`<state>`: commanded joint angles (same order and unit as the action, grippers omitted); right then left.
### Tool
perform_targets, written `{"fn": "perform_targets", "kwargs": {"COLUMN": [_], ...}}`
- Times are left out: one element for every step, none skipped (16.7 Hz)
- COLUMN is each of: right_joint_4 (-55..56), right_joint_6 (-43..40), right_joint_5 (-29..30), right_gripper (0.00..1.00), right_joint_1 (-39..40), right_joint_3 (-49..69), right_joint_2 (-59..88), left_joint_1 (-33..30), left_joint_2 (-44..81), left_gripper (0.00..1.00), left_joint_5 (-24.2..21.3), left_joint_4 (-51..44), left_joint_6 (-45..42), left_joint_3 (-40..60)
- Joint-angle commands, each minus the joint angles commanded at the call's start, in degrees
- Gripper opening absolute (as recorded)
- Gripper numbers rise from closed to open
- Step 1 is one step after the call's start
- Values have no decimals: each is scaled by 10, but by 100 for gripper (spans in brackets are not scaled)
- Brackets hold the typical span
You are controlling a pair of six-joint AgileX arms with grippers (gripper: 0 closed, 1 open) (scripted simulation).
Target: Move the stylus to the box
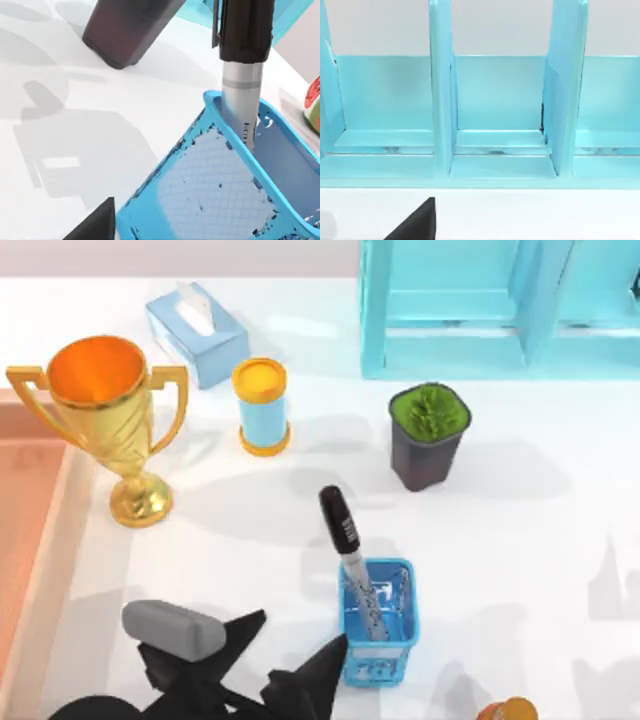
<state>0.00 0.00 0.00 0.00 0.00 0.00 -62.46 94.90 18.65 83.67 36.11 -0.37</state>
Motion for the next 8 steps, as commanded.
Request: {"fn": "perform_targets", "kwargs": {"right_joint_4": [0, 0, 0, 0, 0, 0, 0, 0], "right_joint_6": [0, 0, 0, 0, 0, 0, 0, 0], "right_joint_5": [0, 0, 0, 0, 0, 0, 0, 0], "right_gripper": [100, 100, 100, 100, 100, 100, 100, 100], "right_joint_1": [0, 0, 0, 0, 0, 0, 0, 0], "right_joint_3": [0, 0, 0, 0, 0, 0, 0, 0], "right_joint_2": [0, 0, 0, 0, 0, 0, 0, 0], "left_joint_1": [0, 0, 0, 2, 3, 5, 9, 15], "left_joint_2": [0, 0, 0, -1, 0, 8, 21, 38], "left_gripper": [100, 100, 100, 100, 100, 100, 100, 100], "left_joint_5": [0, 0, 0, -1, -1, -5, -10, -16], "left_joint_4": [0, 0, 0, -1, -1, -1, -2, -3], "left_joint_6": [0, 0, 0, -1, -1, -1, -2, -3], "left_joint_3": [0, 0, 0, -1, 0, 8, 22, 40]}}
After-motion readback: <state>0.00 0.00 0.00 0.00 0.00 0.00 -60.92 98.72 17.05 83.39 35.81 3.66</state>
